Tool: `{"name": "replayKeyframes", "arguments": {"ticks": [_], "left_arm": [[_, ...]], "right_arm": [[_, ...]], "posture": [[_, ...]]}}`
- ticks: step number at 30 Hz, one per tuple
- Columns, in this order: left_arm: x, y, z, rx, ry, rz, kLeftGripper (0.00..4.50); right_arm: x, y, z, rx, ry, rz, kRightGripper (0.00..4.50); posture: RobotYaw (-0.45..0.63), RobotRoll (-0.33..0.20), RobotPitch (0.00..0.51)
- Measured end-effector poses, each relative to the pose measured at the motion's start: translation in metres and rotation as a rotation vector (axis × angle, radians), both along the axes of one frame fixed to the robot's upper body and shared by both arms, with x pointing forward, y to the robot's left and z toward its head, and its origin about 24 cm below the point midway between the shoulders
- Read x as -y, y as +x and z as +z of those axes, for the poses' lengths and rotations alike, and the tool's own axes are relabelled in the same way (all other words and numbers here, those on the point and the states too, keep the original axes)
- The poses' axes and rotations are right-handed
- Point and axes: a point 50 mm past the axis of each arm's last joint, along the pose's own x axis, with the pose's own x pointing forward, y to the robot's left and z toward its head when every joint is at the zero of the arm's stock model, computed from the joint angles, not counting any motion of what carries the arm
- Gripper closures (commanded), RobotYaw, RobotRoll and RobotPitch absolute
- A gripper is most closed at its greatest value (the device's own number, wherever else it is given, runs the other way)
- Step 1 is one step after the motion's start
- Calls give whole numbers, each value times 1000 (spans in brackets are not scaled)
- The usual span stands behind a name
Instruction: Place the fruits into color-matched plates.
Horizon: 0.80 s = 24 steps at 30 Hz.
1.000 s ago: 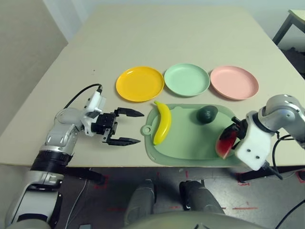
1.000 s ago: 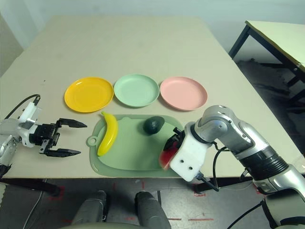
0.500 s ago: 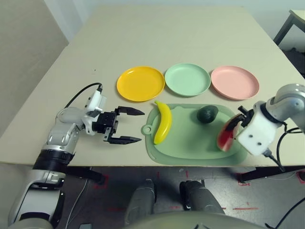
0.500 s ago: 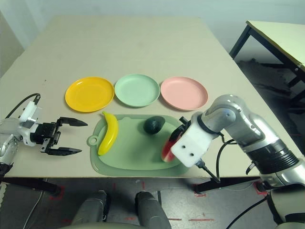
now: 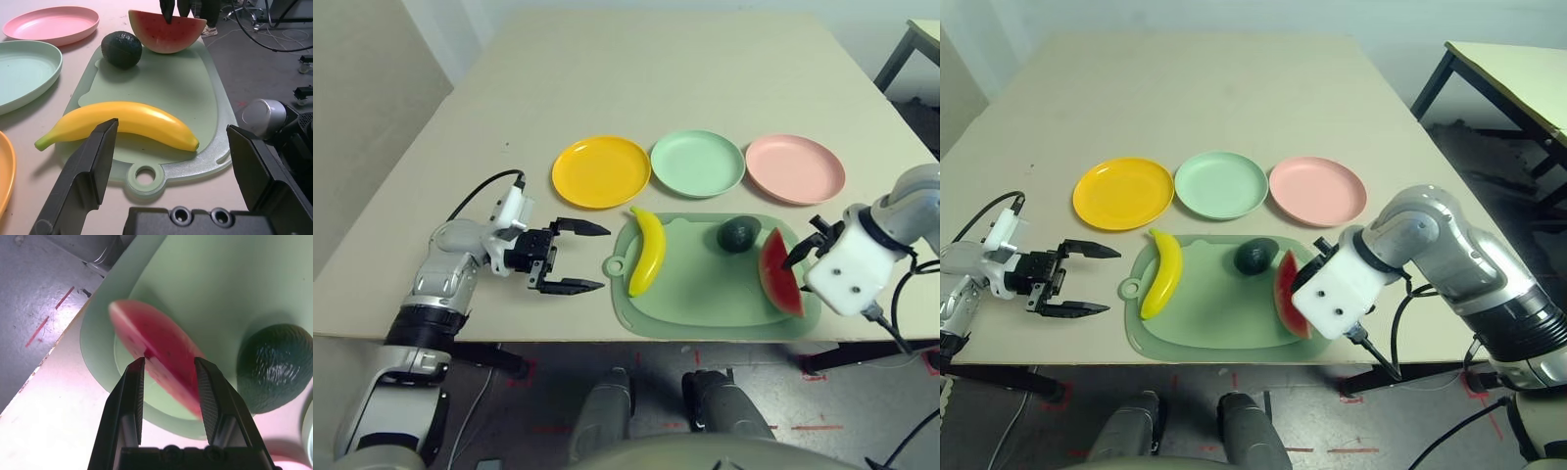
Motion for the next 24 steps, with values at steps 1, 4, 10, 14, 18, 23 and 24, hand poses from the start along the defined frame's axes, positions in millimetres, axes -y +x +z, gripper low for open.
{"name": "replayKeyframes", "arguments": {"ticks": [1,4,10,14,18,23,24], "left_arm": [[0,0,0,0,0,0,0],[0,0,-1,-1,0,0,0],[-1,-2,-3,-10,0,3,0],[-2,-4,-4,-14,1,4,0],[-1,-5,-2,-8,4,-2,0],[0,-6,-2,-14,5,-5,0],[0,-6,-2,-14,5,-5,0]], "right_arm": [[-1,0,-1,0,1,8,1537],[-4,2,-8,-2,1,22,427],[-3,10,-23,-22,-25,9,38],[3,13,-27,-26,-53,-12,38],[2,14,-30,-23,-61,-8,38],[6,18,-36,-30,-74,-32,38],[5,19,-36,-28,-72,-36,38]], "posture": [[-18,0,99],[-11,0,102],[0,0,110],[1,0,113],[-1,0,119],[-5,0,121],[-5,0,122]]}}
